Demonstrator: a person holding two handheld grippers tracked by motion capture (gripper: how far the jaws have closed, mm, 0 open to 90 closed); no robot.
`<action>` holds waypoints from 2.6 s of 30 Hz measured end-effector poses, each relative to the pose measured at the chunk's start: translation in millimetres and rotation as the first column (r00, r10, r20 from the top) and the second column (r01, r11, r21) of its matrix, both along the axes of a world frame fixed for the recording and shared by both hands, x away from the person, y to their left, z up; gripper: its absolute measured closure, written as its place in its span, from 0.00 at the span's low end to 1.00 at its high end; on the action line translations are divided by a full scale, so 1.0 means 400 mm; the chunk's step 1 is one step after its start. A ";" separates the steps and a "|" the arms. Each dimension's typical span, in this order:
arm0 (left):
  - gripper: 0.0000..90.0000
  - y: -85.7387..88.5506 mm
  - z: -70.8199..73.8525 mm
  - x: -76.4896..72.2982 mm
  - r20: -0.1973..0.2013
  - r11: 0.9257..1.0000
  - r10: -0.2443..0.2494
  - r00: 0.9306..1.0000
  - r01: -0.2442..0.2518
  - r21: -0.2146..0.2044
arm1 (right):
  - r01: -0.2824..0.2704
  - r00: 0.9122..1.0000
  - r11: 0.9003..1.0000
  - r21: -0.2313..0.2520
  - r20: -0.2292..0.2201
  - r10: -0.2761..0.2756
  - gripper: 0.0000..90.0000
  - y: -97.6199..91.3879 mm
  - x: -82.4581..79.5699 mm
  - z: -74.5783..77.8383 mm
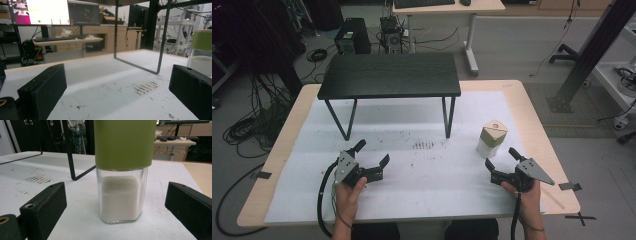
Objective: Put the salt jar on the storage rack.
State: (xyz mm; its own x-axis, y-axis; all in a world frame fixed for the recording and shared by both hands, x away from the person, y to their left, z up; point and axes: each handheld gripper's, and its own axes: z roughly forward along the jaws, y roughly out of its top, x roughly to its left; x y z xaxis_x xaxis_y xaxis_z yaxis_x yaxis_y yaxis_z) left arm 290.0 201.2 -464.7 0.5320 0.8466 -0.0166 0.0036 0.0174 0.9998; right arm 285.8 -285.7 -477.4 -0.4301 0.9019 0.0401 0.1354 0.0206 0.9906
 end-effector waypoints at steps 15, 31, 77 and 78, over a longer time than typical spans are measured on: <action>0.02 0.000 0.000 0.000 0.000 1.000 0.000 1.000 0.000 0.000 | -0.002 1.000 1.000 0.002 -0.006 0.002 0.04 -0.004 0.025 0.000; 0.02 0.000 0.000 0.000 -0.001 1.000 -0.002 1.000 0.002 0.000 | -0.018 1.000 1.000 -0.004 -0.014 0.018 0.04 -0.002 0.057 0.001; 0.02 0.000 0.000 0.001 -0.001 1.000 -0.001 1.000 0.001 0.000 | -0.074 0.997 0.997 -0.002 -0.014 0.074 0.04 0.029 0.133 0.000; 0.02 0.000 0.000 0.001 -0.001 1.000 -0.001 1.000 0.001 0.000 | -0.074 0.997 0.997 -0.002 -0.014 0.074 0.04 0.029 0.133 0.000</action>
State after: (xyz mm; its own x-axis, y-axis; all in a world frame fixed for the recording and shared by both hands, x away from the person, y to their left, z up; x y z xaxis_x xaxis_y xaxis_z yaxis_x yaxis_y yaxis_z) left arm 290.2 201.3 -464.7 0.5332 0.8458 -0.0174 0.0049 0.0175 0.9998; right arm 339.0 -274.0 -477.4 -0.4947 0.8679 0.0445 0.1474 0.0333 0.9885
